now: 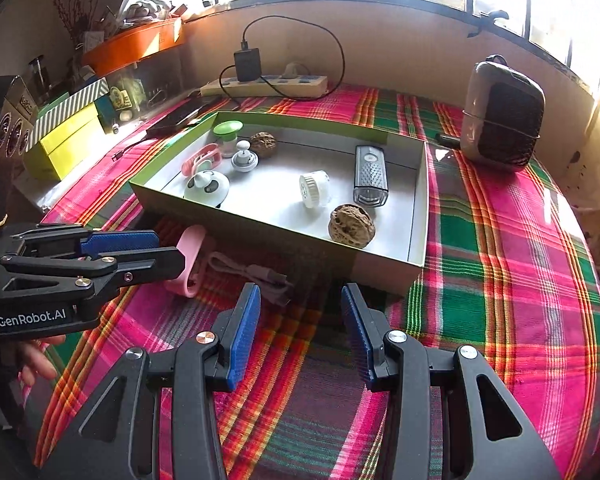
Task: Organize objects
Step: 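Withdraw both grippers from the box toward the pink block and white cable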
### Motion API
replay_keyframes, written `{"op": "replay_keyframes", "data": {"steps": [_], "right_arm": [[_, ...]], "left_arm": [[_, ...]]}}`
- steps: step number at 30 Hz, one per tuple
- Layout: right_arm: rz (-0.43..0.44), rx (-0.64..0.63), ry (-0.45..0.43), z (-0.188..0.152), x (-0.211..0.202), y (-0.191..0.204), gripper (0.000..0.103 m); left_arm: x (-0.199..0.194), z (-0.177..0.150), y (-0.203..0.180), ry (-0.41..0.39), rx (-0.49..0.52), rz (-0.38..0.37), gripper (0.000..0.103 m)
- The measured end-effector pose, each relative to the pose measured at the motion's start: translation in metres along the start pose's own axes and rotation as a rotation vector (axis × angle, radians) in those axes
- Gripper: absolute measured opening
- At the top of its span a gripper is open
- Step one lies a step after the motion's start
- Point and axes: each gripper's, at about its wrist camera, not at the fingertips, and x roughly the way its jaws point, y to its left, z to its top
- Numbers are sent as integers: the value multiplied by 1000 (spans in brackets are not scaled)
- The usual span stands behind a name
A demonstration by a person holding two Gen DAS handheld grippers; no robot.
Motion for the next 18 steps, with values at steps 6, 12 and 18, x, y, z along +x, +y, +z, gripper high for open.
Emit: {"op": "replay_keyframes", "data": {"steps": [6,12,18], "right_arm": [[5,6,1,-1,1,-4,44],[5,12,3,-1,1,-5,44],[5,19,8,-2,4,-7,44]], "left_arm": [[8,0,-8,20,25,6,38],[13,1,-15,28,44,23,38],[17,1,-14,35,32,32,38]]}}
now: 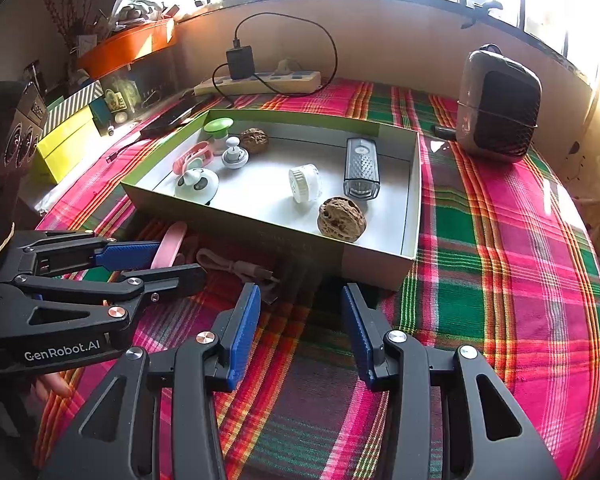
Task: Organize objects
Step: 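Withdraw both grippers from the box toward the pink block and white cable, then grasp the pink block with the left gripper while the right gripper grasps the white USB cable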
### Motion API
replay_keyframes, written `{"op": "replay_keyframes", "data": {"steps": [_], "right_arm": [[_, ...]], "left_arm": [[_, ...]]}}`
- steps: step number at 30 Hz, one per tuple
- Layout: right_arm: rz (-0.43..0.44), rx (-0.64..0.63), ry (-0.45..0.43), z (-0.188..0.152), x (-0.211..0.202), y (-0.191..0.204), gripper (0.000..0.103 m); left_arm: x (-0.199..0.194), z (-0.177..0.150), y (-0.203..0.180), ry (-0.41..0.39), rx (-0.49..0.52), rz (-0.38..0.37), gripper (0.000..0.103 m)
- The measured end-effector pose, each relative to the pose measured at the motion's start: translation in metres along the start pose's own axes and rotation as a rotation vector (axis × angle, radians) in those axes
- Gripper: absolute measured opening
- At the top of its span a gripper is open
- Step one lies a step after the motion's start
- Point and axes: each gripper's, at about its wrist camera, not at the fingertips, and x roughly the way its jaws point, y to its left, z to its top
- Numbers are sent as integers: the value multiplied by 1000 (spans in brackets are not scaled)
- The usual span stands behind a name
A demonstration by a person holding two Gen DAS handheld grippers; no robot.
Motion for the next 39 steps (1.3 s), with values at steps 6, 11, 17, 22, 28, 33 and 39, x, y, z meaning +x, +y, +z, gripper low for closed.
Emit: {"op": "replay_keyframes", "data": {"steps": [6,11,17,22,28,33,39], "right_arm": [[10,-21,-7,0,-1,4,44],[43,-47,-9,3,2,10,44],[54,-93,16,9,11,20,44],[59,-140,32,13,18,29,44],[58,-196,61,13,25,35,44],[98,-203,67,8,23,40,44],[123,-237,57,5,17,49,44]], "left_arm": [[-1,0,5,-5,-7,20,38],[-3,-1,12,-11,-6,53,37],[-5,-2,23,-15,-20,52,34],[-5,0,24,-17,-9,49,34],[-6,-1,30,-19,-14,55,34],[-9,-2,36,-21,-21,73,34],[-10,-3,40,-23,-23,84,34]]}}
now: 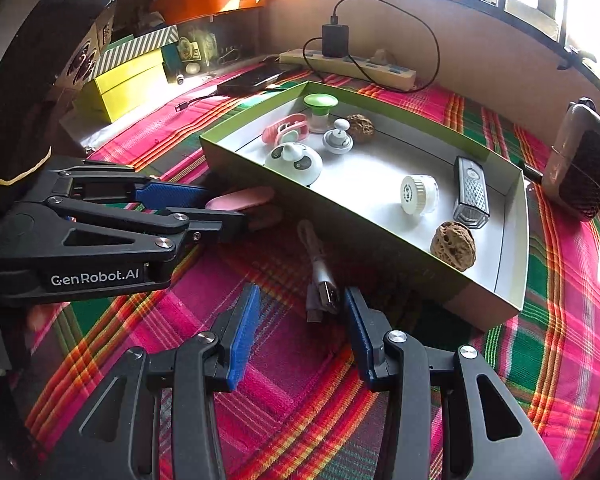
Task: Organize objects
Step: 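Grasp the pink block with the left gripper while the right gripper grasps the white USB cable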
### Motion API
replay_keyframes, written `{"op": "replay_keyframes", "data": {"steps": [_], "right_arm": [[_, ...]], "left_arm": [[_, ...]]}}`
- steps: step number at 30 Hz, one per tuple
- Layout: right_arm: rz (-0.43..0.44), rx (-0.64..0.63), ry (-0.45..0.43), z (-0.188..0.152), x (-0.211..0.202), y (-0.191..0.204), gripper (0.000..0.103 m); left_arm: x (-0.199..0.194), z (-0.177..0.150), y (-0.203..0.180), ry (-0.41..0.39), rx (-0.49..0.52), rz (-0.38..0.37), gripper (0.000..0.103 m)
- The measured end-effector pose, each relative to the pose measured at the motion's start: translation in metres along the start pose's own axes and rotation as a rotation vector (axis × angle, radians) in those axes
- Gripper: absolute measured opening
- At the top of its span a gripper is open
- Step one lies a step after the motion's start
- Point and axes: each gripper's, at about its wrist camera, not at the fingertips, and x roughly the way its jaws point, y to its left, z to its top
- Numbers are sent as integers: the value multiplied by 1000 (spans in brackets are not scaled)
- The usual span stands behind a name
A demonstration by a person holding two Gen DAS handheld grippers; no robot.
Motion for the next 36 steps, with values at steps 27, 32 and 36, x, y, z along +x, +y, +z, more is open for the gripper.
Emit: {"op": "replay_keyframes", "data": {"steps": [27,32,36], "right_arm": [[-34,47,-2,9,12,0,23],[-31,34,-1,9,12,3,17],[-38,33,0,9,11,6,16]], "left_arm": [[4,2,-3,-24,60,5,30],[3,0,-3,-27,61,4,28],[2,-1,-1,-28,52,-1,24]]}}
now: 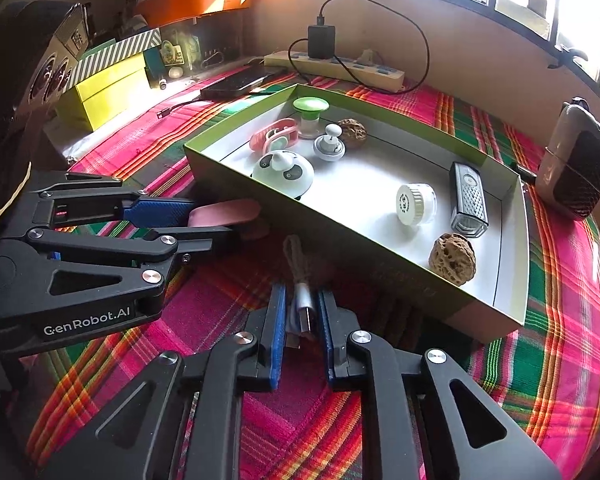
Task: Organize objects
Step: 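Grasp the pink block with the left gripper while the right gripper grasps the white USB cable, then carry the pink block and white cable over the box with both grippers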
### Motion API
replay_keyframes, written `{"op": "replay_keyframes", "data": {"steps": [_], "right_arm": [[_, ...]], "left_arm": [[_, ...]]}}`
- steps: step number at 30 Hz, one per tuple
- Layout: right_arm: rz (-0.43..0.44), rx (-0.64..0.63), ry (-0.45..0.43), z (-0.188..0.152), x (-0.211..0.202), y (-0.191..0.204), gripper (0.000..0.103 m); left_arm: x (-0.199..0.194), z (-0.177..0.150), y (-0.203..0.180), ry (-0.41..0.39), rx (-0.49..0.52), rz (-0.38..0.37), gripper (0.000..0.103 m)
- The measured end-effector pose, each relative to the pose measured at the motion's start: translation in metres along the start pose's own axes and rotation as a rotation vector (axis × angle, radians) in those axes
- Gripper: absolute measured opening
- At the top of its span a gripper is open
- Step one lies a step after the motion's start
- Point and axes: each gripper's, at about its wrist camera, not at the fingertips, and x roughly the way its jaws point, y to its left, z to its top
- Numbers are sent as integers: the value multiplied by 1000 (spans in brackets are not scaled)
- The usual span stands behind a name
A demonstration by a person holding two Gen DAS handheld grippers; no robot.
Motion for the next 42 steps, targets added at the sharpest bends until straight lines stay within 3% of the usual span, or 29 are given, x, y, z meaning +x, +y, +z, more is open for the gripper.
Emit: {"op": "replay_keyframes", "data": {"steps": [12,31,42], "right_arm": [[4,5,0,-2,-1,2,16],[17,37,-16,-7,-9,11,16],[27,82,-50,-9,-22,7,16]], "left_arm": [[-6,-8,-1,0,-4,-2,16],[-12,-13,1,-3,-12,-4,16],[-32,-14,-4,-45,-1,7,16]]}}
